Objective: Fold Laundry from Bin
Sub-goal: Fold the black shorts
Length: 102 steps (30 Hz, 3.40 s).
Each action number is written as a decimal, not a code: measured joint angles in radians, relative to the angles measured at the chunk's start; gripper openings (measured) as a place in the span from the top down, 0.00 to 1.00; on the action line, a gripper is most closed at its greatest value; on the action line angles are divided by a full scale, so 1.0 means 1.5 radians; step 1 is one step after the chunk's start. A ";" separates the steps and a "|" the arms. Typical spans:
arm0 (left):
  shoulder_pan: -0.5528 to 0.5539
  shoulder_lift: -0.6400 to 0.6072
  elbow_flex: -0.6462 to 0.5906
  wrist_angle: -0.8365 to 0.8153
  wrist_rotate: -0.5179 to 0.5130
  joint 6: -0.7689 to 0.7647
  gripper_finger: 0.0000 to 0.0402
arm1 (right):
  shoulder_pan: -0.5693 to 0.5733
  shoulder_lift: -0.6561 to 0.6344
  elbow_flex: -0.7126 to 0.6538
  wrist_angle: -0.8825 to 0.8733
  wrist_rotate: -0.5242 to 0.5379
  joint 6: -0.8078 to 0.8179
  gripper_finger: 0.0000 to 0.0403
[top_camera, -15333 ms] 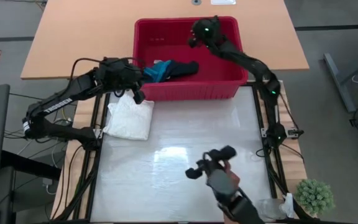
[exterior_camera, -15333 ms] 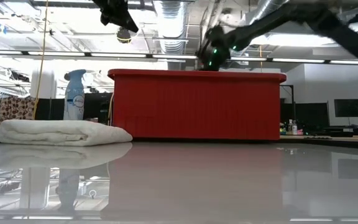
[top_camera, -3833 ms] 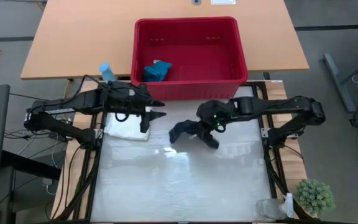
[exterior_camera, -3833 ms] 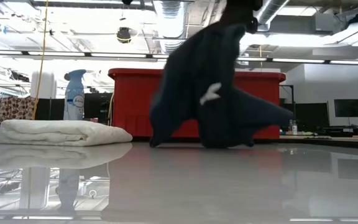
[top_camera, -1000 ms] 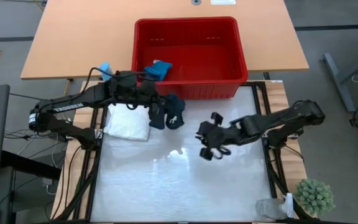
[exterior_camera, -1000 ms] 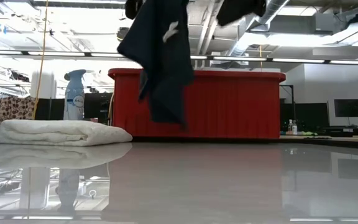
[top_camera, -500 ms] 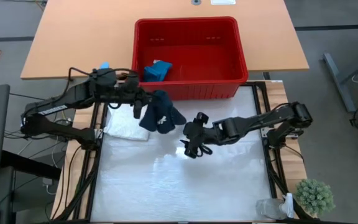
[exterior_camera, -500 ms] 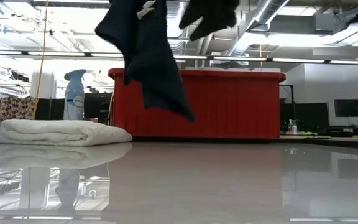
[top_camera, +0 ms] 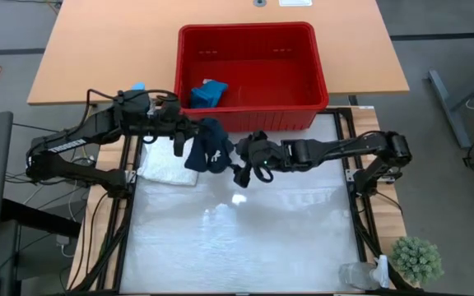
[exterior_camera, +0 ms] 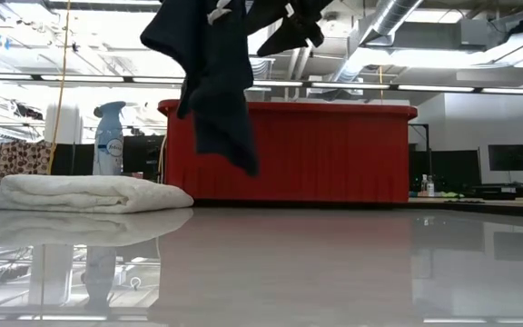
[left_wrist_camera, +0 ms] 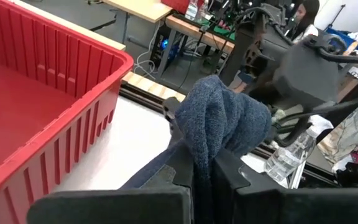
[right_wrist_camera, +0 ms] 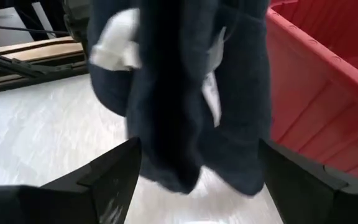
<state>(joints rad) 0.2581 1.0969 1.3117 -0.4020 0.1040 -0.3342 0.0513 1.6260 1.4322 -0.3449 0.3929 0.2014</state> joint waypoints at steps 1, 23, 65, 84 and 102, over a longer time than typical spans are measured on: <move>0.000 0.000 0.000 0.001 0.000 0.000 0.98 | -0.004 0.000 0.000 0.000 -0.005 0.000 0.15; 0.000 -0.002 0.000 0.023 -0.008 0.011 0.99 | -0.012 0.076 -0.001 0.066 -0.058 0.000 0.38; -0.045 0.101 -0.084 -0.178 0.070 -0.206 0.99 | 0.134 0.076 0.315 -0.616 -0.159 0.657 0.93; 0.000 0.361 -0.084 0.011 0.012 0.005 0.99 | 0.035 0.076 0.076 -0.639 -0.191 0.617 0.93; 0.019 0.396 -0.084 0.173 -0.066 0.186 0.82 | -0.023 0.076 0.001 -0.669 -0.199 0.623 0.93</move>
<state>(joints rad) 0.2871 1.6905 1.1862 -0.1430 0.0056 -0.0560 0.0169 1.7401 1.4334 -1.3488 0.0941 1.1358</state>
